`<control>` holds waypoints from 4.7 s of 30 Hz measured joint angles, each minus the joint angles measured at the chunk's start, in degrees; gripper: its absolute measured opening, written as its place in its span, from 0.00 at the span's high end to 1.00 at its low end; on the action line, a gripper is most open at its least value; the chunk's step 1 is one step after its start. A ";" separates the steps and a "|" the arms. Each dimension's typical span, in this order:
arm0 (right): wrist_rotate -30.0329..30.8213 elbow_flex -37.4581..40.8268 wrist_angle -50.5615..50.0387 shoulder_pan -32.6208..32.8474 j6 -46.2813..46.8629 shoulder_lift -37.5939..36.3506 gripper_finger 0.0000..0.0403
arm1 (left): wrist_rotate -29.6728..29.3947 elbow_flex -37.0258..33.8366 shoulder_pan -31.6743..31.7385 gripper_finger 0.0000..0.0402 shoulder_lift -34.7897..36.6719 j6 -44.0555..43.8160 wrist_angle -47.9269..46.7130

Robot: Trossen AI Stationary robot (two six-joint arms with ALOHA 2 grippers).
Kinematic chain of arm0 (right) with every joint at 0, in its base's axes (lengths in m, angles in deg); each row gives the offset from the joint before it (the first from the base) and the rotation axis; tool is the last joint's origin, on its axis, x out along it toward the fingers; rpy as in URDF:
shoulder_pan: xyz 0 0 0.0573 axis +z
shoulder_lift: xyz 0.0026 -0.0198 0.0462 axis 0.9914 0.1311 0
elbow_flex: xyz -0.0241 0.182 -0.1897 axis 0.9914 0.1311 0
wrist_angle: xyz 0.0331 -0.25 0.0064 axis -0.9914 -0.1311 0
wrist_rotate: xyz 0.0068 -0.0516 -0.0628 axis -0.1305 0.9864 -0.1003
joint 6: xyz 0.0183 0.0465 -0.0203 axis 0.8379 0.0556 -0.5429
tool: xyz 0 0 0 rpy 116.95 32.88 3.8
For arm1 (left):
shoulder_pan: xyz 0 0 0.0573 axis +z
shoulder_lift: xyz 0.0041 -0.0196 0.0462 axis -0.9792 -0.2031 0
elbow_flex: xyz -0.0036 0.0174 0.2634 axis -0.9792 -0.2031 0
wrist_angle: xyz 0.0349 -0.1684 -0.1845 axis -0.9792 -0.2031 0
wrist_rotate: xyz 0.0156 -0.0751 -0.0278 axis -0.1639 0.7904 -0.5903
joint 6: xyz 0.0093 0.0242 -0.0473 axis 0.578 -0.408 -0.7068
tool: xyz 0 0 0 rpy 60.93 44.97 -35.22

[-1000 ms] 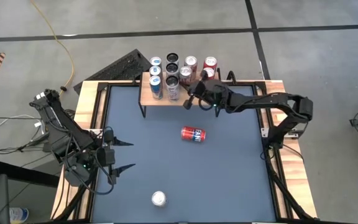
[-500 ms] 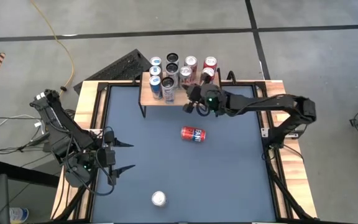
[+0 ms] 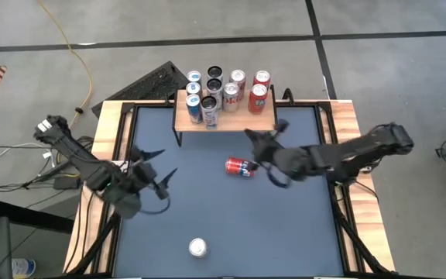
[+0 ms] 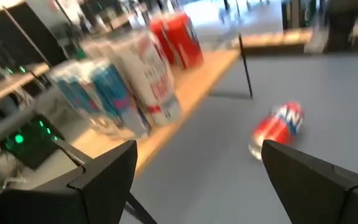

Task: Place canned beverage on shelf
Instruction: Put the pink soda can on the shelf aligned with the other pink soda can, then adjust the silver soda can

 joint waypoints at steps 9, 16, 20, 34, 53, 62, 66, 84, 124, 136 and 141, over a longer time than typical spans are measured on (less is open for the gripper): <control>15.26 -0.04 -2.21 16.59 0.04 -8.23 1.00 | 43.41 -6.66 19.31 0.30 0.03 35.48 44.90; 27.57 0.00 -2.43 25.71 0.02 -7.20 1.00 | 40.29 -10.08 28.90 0.68 -0.67 36.37 51.25; 28.70 0.02 -3.11 28.25 1.30 -6.95 1.00 | 39.90 -12.15 32.89 0.95 -2.71 35.39 52.72; 28.92 0.02 -3.64 27.56 3.60 -4.63 1.00 | 40.86 -14.21 43.61 1.00 -8.79 37.86 61.67; 28.80 0.02 -4.28 27.71 3.45 -4.26 1.00 | 34.43 -14.19 46.04 1.00 -17.89 35.91 69.22; 28.76 0.02 -4.33 27.71 3.49 -4.26 1.00 | 34.97 -14.17 46.25 1.00 -18.96 36.12 71.54; 28.75 0.02 -4.31 27.71 3.60 -4.26 1.00 | 35.79 -14.17 46.37 1.00 -18.96 35.94 72.52; 28.53 0.02 -4.33 27.93 3.60 -4.28 1.00 | 23.27 -14.10 45.03 1.00 -19.73 33.35 74.68; 19.83 0.02 -9.34 23.05 14.39 -4.30 1.00 | 33.85 -14.11 47.07 1.00 -19.66 29.80 77.73; 6.70 -12.04 -6.05 2.37 -0.85 -4.30 1.00 | 30.97 -10.76 24.54 1.00 -1.59 27.36 57.56; -13.04 -24.07 -26.24 -11.26 7.98 -3.73 1.00 | 30.96 -10.63 14.91 1.00 9.34 22.69 45.94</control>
